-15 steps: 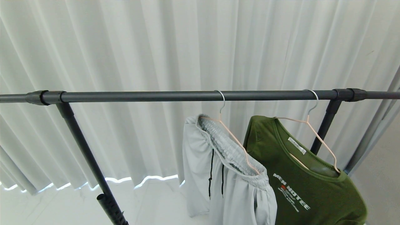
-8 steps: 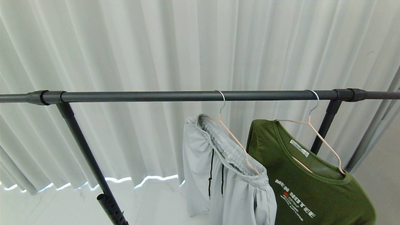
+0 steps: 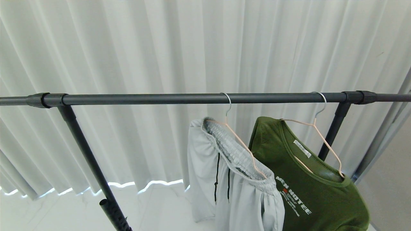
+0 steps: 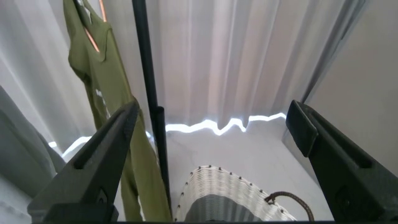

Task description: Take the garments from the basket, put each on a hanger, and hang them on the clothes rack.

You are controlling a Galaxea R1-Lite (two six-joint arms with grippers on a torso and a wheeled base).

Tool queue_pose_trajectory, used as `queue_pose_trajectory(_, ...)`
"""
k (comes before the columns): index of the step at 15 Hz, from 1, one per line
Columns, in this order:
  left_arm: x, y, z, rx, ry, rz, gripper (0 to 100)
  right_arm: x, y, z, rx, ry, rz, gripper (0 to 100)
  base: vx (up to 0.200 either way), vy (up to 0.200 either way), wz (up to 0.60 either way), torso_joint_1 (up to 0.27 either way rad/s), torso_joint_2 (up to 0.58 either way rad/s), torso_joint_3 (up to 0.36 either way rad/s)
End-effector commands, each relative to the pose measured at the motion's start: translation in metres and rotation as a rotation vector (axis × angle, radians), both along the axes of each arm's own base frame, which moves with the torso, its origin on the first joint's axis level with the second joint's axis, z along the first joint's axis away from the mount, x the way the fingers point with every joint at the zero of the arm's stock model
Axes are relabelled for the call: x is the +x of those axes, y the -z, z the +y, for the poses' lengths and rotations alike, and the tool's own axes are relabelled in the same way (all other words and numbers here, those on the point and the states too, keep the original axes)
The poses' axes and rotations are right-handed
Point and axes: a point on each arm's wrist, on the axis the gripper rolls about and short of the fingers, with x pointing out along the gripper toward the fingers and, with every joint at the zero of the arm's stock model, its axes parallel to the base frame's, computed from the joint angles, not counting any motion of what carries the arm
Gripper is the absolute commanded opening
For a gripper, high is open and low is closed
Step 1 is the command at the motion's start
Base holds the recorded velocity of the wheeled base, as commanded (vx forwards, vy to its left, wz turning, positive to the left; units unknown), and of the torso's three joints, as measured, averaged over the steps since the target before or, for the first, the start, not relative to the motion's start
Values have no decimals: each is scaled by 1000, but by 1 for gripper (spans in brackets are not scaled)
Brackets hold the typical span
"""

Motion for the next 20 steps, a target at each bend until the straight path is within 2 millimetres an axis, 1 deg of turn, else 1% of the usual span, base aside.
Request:
queue_pose_trajectory(1, 0, 0, 0, 0, 0, -2, 100, 0, 0, 0, -1, 0, -2, 100, 0, 0, 0, 0, 0, 0)
queue_pose_trajectory(20, 0, 0, 0, 0, 0, -2, 100, 0, 0, 0, -1, 0, -2, 100, 0, 0, 0, 0, 0, 0)
